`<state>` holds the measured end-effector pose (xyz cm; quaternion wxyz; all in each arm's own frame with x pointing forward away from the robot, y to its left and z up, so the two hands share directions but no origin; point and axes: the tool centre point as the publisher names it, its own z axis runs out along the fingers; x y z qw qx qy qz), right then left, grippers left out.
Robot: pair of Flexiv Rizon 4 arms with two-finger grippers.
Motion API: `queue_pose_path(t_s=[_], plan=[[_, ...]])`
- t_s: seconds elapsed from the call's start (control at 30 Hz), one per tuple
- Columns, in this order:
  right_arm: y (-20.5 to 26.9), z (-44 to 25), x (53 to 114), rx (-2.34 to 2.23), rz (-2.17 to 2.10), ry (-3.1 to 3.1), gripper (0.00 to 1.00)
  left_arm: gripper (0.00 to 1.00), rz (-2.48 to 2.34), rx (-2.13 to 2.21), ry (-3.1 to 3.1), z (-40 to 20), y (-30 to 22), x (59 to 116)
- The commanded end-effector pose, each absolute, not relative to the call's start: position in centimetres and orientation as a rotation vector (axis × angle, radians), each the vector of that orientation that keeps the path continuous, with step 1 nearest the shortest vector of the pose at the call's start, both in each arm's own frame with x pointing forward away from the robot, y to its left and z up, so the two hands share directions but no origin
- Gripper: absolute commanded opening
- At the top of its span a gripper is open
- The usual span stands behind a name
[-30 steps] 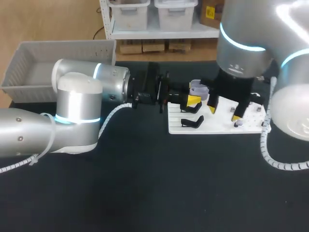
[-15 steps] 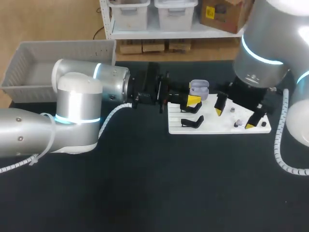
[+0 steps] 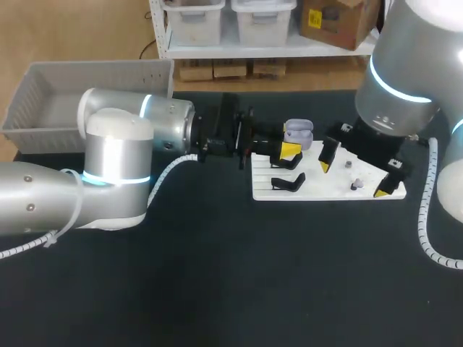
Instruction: Pick up each earbud case from the left stands, insert the matching earbuds, close the lid, and place the case in the box.
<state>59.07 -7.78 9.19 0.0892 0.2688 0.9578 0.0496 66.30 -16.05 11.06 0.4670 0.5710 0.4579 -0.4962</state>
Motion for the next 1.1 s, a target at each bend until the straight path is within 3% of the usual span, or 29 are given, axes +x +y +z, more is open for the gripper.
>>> queue_pose_path(t_s=[0.03, 0.53, 0.67, 0.7, 0.8, 0.87, 0.97, 1.1], plan=[[-7.8, 9.1, 58.9, 0.801, 0.149, 2.843, 1.0, 0.0, -1.213, 1.397, 1.123, 11.0, -16.0, 66.2], [-10.7, 6.3, 59.7, 0.459, 0.196, 2.862, 1.0, 0.0, -1.213, 1.397, 1.123, 11.0, -16.0, 66.2], [-11.1, 5.9, 60.0, 0.432, 0.176, 2.873, 0.83, 0.0, -1.213, 1.397, 1.123, 11.0, -16.0, 66.2], [-11.2, 5.6, 60.2, 0.43, 0.164, 2.879, 0.66, 0.0, -1.213, 1.397, 1.123, 11.0, -16.0, 66.2], [-11.2, 5.2, 60.5, 0.427, 0.161, 2.887, 0.49, 0.0, -1.213, 1.397, 1.123, 11.0, -16.0, 66.2], [-11.0, 5.0, 60.8, 0.418, 0.149, 2.892, 0.43, 0.0, -1.213, 1.397, 1.123, 11.0, -16.0, 66.2], [-10.6, 4.8, 61.1, 0.403, 0.138, 2.896, 0.46, 0.0, -1.213, 1.397, 1.123, 11.0, -16.0, 66.2], [-10.4, 4.2, 61.7, 0.398, 0.143, 2.912, 0.42, 0.0, -1.213, 1.397, 1.123, 11.0, -16.0, 66.2]])
